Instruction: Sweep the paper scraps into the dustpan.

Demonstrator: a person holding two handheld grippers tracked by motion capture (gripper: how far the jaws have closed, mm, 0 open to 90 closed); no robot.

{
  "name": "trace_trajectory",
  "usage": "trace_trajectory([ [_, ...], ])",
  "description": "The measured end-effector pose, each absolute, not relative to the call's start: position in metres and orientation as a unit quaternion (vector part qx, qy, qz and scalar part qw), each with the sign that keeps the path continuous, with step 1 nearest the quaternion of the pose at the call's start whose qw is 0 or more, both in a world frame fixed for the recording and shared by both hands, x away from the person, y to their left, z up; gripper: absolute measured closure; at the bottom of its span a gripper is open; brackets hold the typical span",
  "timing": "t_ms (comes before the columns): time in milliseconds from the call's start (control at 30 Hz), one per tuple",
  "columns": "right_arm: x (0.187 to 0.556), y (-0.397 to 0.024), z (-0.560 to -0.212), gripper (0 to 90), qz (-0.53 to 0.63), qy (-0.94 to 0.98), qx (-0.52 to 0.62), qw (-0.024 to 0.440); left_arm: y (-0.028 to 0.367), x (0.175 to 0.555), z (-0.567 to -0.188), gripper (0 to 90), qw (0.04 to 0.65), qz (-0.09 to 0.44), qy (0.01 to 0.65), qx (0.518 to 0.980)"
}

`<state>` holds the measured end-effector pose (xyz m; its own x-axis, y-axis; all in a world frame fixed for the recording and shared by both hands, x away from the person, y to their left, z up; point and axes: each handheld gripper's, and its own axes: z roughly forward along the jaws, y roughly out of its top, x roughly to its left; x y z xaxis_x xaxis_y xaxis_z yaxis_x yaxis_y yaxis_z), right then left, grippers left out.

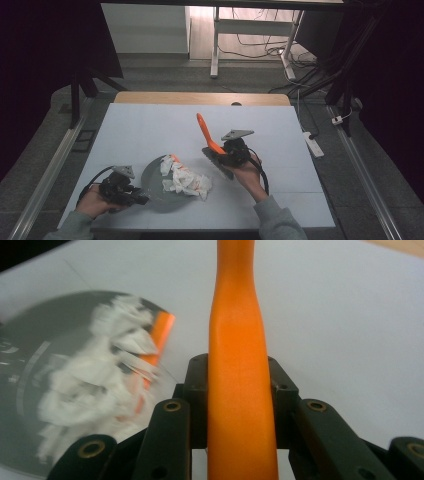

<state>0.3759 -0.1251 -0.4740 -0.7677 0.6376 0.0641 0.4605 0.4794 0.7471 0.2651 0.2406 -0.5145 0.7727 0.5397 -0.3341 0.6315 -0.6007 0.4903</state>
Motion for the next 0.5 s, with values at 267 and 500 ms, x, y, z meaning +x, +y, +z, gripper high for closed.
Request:
trace_trajectory([
  [267, 0.376, -0.117, -0.489, 70.3, 0.380, 0.857, 0.332, 0.104, 0.237, 0.263, -0.514, 61.7, 0.302, -0.077, 0.323, 0.894],
  [500, 0.365, -0.101, -0.490, 70.3, 0.380, 0.860, 0.325, 0.099, 0.234, 0.262, -0.513, 61.7, 0.300, -0.079, 0.317, 0.896],
])
